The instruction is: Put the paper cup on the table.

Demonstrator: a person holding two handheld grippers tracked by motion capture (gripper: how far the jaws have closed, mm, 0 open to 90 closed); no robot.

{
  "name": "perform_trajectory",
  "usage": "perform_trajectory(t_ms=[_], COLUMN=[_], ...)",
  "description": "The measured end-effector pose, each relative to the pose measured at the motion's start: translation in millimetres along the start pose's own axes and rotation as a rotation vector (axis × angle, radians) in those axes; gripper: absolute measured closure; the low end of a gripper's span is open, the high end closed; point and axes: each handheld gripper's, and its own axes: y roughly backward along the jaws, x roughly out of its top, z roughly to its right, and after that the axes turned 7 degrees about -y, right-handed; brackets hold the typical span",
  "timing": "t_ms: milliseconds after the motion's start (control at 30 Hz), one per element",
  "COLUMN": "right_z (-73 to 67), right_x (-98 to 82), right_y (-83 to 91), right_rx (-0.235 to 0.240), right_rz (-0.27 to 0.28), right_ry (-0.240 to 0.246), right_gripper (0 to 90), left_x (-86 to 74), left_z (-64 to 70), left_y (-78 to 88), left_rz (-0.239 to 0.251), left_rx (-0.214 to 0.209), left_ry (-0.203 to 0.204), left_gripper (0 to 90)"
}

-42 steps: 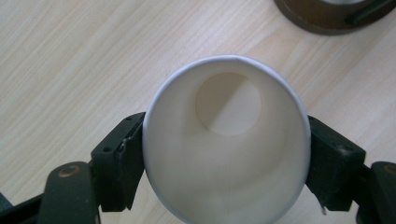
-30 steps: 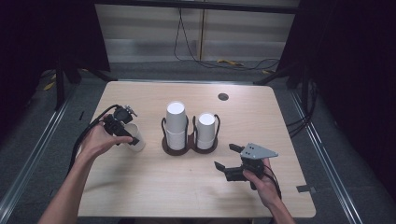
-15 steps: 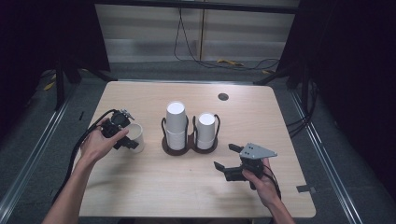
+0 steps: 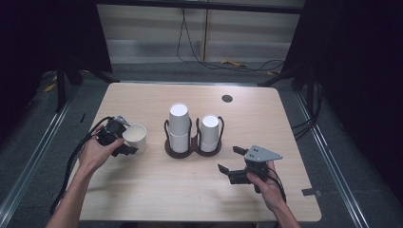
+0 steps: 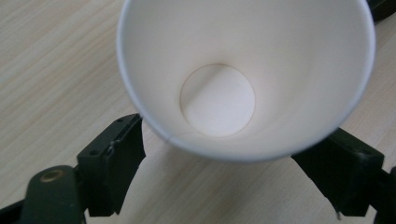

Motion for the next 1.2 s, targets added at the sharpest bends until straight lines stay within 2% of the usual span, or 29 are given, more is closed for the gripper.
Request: perform_trajectory(t_ms=[100, 233, 333, 533, 567, 600, 667, 733, 933, 1000, 1067, 1100, 1200], right_z=[0.7, 0.6, -0.2, -1.5, -1.5, -1.4, -0.9, -1.3, -1.2, -0.5, -0.1, 0.0, -0.9], right_x=[0.0, -0.1, -0.4, -0.6, -0.6, -0.5, -0.6, -0.9, -3.4, -3.4, -3.6, -3.7, -4.0], right_y=[0.1, -0.2, -1.0, -2.2, -1.8, -1.6, -1.2, -0.9, 0.3, 1.2, 2.0, 2.1, 2.2], right_rx=[0.0, -0.002, -0.01, -0.015, -0.023, -0.024, -0.03, -0.035, -0.04, -0.04, -0.045, -0.046, -0.054], right_rz=[0.002, 0.002, -0.001, 0.013, 0.02, 0.025, 0.034, 0.034, 0.052, 0.062, 0.065, 0.065, 0.07], right_ry=[-0.001, -0.002, 0.004, -0.006, -0.006, -0.006, -0.013, -0.022, -0.035, -0.045, -0.054, -0.054, -0.066], right_gripper=[13.7, 13.7, 13.7, 13.7, 13.7, 13.7, 13.7, 13.7, 13.7, 13.7, 13.7, 13.8, 13.8], left_x=[-6.9, -16.8, -25.1, -37.7, -39.4, -40.8, -43.5, -45.3, -50.9, -51.7, -52.2, -51.5, -50.6], left_z=[-0.5, 5.5, 14.9, 29.7, 33.9, 38.4, 44.2, 51.6, 69.7, 74.3, 80.8, 83.9, 93.9], left_y=[5.4, 12.4, 16.6, 18.9, 19.0, 18.8, 18.0, 18.5, 20.6, 21.8, 22.5, 23.1, 28.0], left_rz=[0.011, 0.092, 0.159, 0.225, 0.216, 0.207, 0.234, 0.235, 0.304, 0.329, 0.362, 0.354, 0.365], left_rx=[0.016, 0.04, 0.08, 0.089, 0.122, 0.167, 0.12, 0.145, 0.132, 0.11, 0.111, 0.093, 0.101], left_ry=[0.006, 0.045, 0.039, 0.052, 0.061, 0.043, 0.047, 0.037, 0.064, 0.089, 0.11, 0.102, 0.093], left_gripper=[17.4, 17.5, 18.0, 18.0, 18.4, 20.0, 20.0, 20.1, 20.0, 20.0, 20.0, 20.0, 20.0])
